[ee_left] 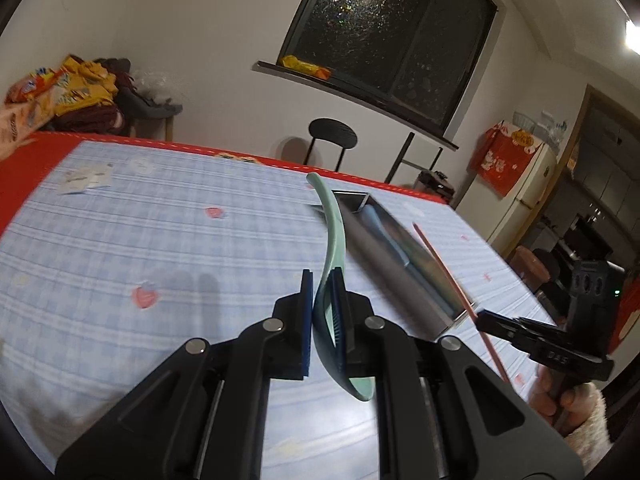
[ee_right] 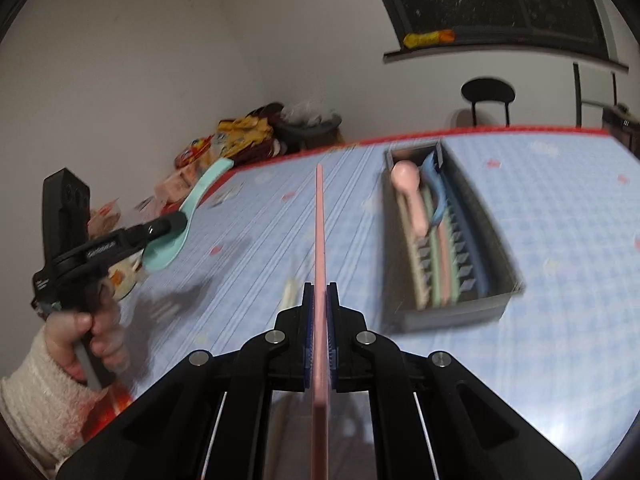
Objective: Organize utensils
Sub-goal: 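Carry the green spoon with the left tool while the right carries the pink chopstick to the tray, then open both tools to drop the green spoon and pink chopstick into the tray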
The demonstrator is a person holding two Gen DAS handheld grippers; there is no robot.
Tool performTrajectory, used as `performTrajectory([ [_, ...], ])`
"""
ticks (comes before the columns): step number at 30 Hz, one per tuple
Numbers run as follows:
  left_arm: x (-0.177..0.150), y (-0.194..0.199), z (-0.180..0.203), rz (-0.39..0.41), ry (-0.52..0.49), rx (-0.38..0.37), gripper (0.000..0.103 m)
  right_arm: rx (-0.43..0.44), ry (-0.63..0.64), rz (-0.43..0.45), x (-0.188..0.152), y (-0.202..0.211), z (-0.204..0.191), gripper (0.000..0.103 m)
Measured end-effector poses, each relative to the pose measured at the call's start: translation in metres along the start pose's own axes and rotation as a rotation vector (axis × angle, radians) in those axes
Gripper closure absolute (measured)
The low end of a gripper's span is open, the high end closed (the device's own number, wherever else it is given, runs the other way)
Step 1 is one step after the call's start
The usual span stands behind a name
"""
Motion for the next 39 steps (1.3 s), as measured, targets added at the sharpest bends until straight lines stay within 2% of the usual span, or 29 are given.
performTrajectory([
  [4, 0.013, -0.03, 0.022, -0.026, 0.05, -0.03, 0.09, -0.046, -0.019, 0.054, 0.042, -0.008, 0.025, 0.097],
  [5, 0.017, -0.04, 0.028, -0.032, 0.067, -0.034, 0.09, -0.079, -0.017, 0.072, 0.055, -0.012, 0.034, 0.097],
  [9, 0.027, -0.077, 0.05, -0.054, 0.13, -0.048, 0.09, -0.099, -0.059, 0.085, 0.076, -0.03, 0.061, 0.097],
  [12, 0.03, -0.108, 0.066, -0.081, 0.155, -0.044, 0.09, -0.081, -0.11, 0.071, 0.072, -0.041, 0.079, 0.097],
  [15, 0.029, -0.138, 0.076, -0.101, 0.174, -0.025, 0.09, -0.111, -0.113, 0.045, 0.065, -0.048, 0.095, 0.097],
  [21, 0.026, -0.187, 0.088, -0.129, 0.191, 0.028, 0.09, -0.081, -0.196, 0.009, 0.054, -0.058, 0.117, 0.097],
  [29, 0.021, -0.213, 0.085, -0.146, 0.177, 0.091, 0.09, -0.095, -0.191, -0.04, 0.05, -0.078, 0.116, 0.097],
  [39, 0.021, -0.229, 0.086, -0.159, 0.165, 0.116, 0.09, -0.125, -0.2, -0.055, 0.048, -0.086, 0.123, 0.097],
])
Point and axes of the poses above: each gripper's, at about its wrist camera, not at the fingertips, and y roughly against the way its jaws point, z to its right, x to its top, the point moved 9 cm from there along -y, roughly the way its jaws point
